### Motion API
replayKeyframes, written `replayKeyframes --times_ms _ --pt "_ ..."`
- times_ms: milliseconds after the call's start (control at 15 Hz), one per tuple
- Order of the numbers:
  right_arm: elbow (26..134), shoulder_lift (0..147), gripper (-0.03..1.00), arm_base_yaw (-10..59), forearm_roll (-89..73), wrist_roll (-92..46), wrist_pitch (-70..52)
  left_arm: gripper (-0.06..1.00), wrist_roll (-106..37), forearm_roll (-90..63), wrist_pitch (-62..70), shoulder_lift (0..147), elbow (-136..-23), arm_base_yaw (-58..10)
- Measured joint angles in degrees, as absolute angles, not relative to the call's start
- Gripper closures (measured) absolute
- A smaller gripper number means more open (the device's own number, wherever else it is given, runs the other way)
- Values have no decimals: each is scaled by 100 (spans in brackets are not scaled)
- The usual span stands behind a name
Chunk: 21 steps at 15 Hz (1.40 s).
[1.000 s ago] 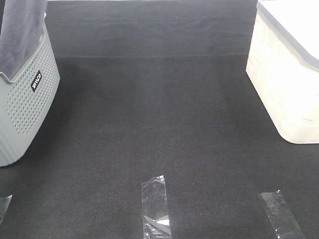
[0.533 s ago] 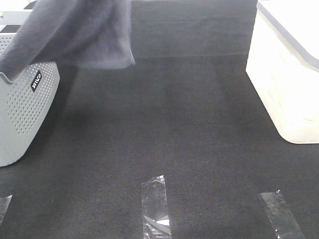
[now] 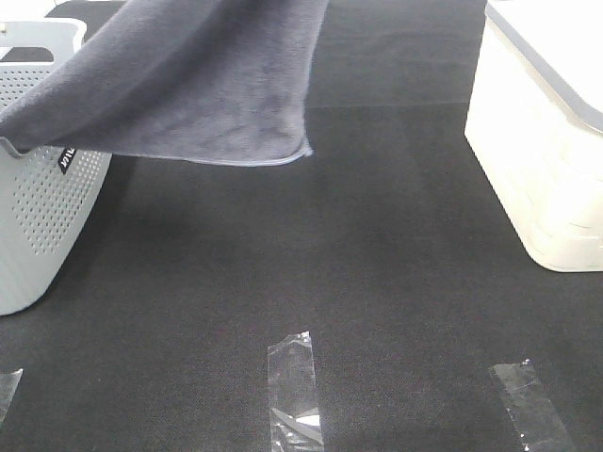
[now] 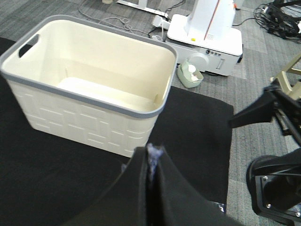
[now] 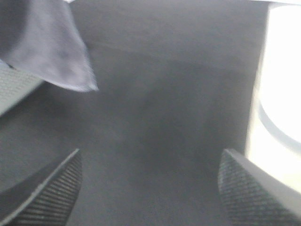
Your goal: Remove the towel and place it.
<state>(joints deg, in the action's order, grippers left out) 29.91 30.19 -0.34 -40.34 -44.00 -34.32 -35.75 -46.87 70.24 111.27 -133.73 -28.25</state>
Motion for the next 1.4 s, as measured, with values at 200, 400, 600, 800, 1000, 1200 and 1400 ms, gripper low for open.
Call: replayKeyframes --times_ms 200,400,600,800,1000,1200,1400 --pt "2991 4062 28 -34 -6618 -7225 -3403 94 -3575 -4693 7024 11127 -13373 -3077" --pt "2991 5248 29 -34 -8778 -9649 -4349 94 -3575 -4704 7024 11127 -13373 -3197" --pt "2997 6331 29 -34 -9609 -10703 -5231 94 -3575 -4778 7030 11127 -13373 -3226" --pt "2997 6910 30 579 -9729 -10909 -4830 94 -3575 -4819 7030 11127 -13373 -3237" --pt "3025 7317 30 1742 -9878 -11196 -3243 94 -3575 -4824 7030 11127 -13373 -3237" --pt "3277 7993 30 1988 -9901 -11213 -2905 94 -3575 -4830 7030 11127 -13373 -3237" --pt "3696 8680 30 1988 -9941 -11213 -3237 94 -3575 -4830 7030 11127 -13373 -3237"
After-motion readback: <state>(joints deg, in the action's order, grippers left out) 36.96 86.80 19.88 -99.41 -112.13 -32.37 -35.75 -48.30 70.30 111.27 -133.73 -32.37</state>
